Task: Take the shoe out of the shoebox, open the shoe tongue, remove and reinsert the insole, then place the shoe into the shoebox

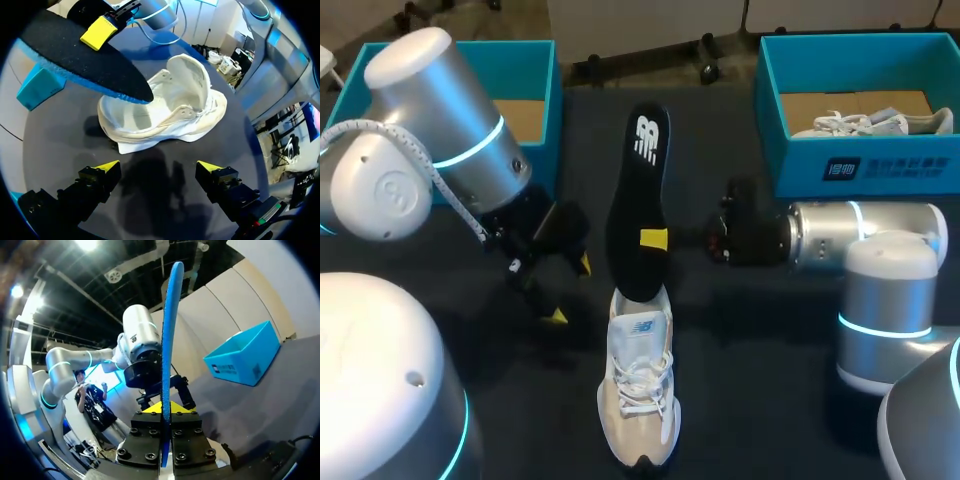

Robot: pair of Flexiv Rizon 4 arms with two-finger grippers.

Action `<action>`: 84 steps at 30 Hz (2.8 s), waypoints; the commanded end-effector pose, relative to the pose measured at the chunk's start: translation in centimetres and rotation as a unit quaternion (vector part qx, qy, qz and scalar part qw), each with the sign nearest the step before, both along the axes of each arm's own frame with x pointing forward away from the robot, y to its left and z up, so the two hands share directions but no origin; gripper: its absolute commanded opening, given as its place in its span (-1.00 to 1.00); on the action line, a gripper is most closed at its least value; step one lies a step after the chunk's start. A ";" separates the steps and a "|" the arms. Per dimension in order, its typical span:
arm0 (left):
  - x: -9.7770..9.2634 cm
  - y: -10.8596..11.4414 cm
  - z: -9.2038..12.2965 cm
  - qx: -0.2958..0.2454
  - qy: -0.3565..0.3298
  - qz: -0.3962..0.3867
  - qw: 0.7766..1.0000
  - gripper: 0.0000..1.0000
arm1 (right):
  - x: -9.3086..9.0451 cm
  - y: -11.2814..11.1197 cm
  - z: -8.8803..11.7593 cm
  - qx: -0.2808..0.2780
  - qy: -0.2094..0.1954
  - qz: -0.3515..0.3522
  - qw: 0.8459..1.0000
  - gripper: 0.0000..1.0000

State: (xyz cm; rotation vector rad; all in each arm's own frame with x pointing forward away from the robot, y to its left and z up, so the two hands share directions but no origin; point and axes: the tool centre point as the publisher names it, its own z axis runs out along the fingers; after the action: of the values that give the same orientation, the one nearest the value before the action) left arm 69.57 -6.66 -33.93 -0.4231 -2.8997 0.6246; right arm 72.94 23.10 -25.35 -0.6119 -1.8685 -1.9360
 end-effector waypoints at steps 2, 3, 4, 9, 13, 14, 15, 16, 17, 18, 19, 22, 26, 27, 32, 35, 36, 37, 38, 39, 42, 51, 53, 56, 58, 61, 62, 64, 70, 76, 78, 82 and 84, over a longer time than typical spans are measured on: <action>0.3 0.0 -0.7 -0.004 0.008 0.003 1.000 1.00 | 0.3 0.9 -1.2 -0.006 0.003 -0.010 1.000 -1.00; 0.3 0.0 -0.7 -0.004 0.008 0.003 1.000 1.00 | 0.3 0.9 -1.2 -0.006 0.003 -0.010 1.000 -1.00; 0.3 0.0 -0.7 -0.004 0.008 0.003 1.000 1.00 | 0.3 0.9 -1.2 -0.006 0.003 -0.010 1.000 -1.00; 0.3 0.0 -0.7 -0.004 0.008 0.003 1.000 1.00 | 0.3 0.9 -1.2 -0.006 0.003 -0.010 1.000 -1.00; 0.2 -0.6 -2.2 0.002 0.014 0.012 1.000 1.00 | 0.1 1.5 -1.4 -0.007 -0.008 -0.013 1.000 -1.00; 0.2 -0.6 -2.4 0.001 0.019 0.012 1.000 1.00 | 0.0 1.6 -1.4 -0.006 -0.009 -0.013 1.000 -1.00; 0.2 -0.6 -2.8 0.002 0.022 0.014 1.000 1.00 | 0.0 1.7 -1.3 -0.009 -0.016 -0.016 1.000 -1.00; 0.3 -0.6 -3.0 0.005 0.021 0.018 1.000 1.00 | -0.1 1.8 -1.3 -0.010 -0.017 -0.017 1.000 -1.00; 0.3 -0.6 -3.2 0.002 0.023 0.022 0.999 1.00 | -0.1 2.0 -1.3 -0.012 -0.018 -0.017 1.000 -1.00; 0.3 -0.6 -3.3 0.003 0.021 0.027 0.999 1.00 | 0.0 2.0 -1.3 -0.013 -0.019 -0.017 1.000 -1.00; 0.3 -0.5 -3.3 0.003 0.021 0.028 0.999 1.00 | 0.0 2.1 -1.3 -0.013 -0.019 -0.017 1.000 -1.00; 0.3 -0.6 -3.6 0.003 0.019 0.029 0.999 1.00 | 0.2 2.2 -1.9 -0.014 -0.017 -0.016 1.000 -1.00; 0.2 -0.9 -3.8 0.008 0.010 0.034 0.999 1.00 | 0.1 2.1 -2.5 -0.011 -0.015 -0.014 1.000 -1.00; 0.2 -1.1 -3.8 0.008 0.010 0.035 0.999 1.00 | 0.1 2.1 -2.6 -0.010 -0.015 -0.014 1.000 -1.00; 0.3 -1.4 -3.9 0.012 0.015 0.038 0.999 1.00 | -0.2 2.0 -3.0 -0.008 -0.015 -0.015 1.000 -1.00; 0.3 -1.4 -3.9 0.012 0.015 0.038 0.999 1.00 | -0.6 1.9 -3.1 -0.007 -0.014 -0.018 1.000 -1.00; 0.3 -1.4 -3.9 0.012 0.015 0.038 0.999 1.00 | -0.7 1.8 -3.2 -0.007 -0.013 -0.020 1.000 -1.00; 0.3 -1.4 -3.9 0.012 0.015 0.038 0.999 1.00 | -0.7 1.8 -3.2 -0.007 -0.013 -0.021 1.000 -1.00; 0.3 -1.4 -3.9 0.012 0.015 0.038 0.999 1.00 | -0.9 1.5 -3.2 -0.005 -0.013 -0.023 1.000 -1.00; 0.3 -1.4 -3.9 0.012 0.015 0.038 0.999 1.00 | -0.9 1.5 -3.3 -0.003 -0.014 -0.025 1.000 -1.00; 0.3 -1.4 -3.9 0.012 0.015 0.038 0.999 1.00 | -0.9 1.3 -3.2 -0.002 -0.016 -0.028 0.999 -1.00; 0.3 -1.4 -3.9 0.012 0.015 0.038 0.999 1.00 | 0.1 0.7 -2.8 -0.002 -0.022 -0.032 0.999 -1.00; 0.3 -1.4 -3.9 0.012 0.015 0.038 0.999 1.00 | 0.3 0.6 -3.0 -0.003 -0.019 -0.033 0.999 -1.00; 0.3 -1.4 -3.9 0.012 0.015 0.038 0.999 1.00 | 0.5 0.5 -3.4 -0.010 -0.012 -0.037 0.999 -1.00; 0.3 -1.4 -3.9 0.012 0.015 0.038 0.999 1.00 | 0.7 0.3 -3.6 -0.008 -0.010 -0.035 0.999 -1.00; 0.3 -1.4 -3.9 0.012 0.015 0.038 0.999 1.00 | 0.7 0.2 -3.9 -0.009 -0.007 -0.034 0.999 -1.00; 0.3 -1.4 -3.9 0.012 0.015 0.038 0.999 1.00 | 0.7 0.1 -4.0 -0.011 -0.006 -0.035 0.999 -1.00; 0.3 -1.4 -3.9 0.012 0.015 0.038 0.999 1.00 | 0.6 0.1 -4.2 -0.010 -0.006 -0.034 0.999 -1.00; 0.3 -1.4 -3.9 0.012 0.015 0.038 0.999 1.00 | 0.4 -0.3 -4.7 -0.010 -0.005 -0.034 0.999 -1.00; 0.3 -1.4 -3.9 0.012 0.015 0.038 0.999 1.00 | 0.4 -0.4 -5.6 -0.009 0.004 -0.035 0.999 -1.00; 0.3 -1.4 -3.9 0.012 0.015 0.038 0.999 1.00 | 0.3 -0.4 -5.7 -0.009 0.005 -0.034 0.999 -1.00; 0.3 -1.4 -3.9 0.012 0.015 0.038 0.999 1.00 | 0.0 -0.3 -5.8 -0.009 0.007 -0.034 0.999 -1.00; 0.2 -1.6 -3.9 0.019 0.007 0.041 0.999 1.00 | -0.1 -0.3 -5.9 -0.010 0.007 -0.034 0.999 -1.00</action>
State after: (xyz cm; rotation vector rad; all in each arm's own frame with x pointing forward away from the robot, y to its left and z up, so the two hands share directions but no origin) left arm 69.85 -8.00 -37.78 -0.2986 -2.9089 0.5969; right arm 73.00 22.65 -31.14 -0.7018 -1.8802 -1.9534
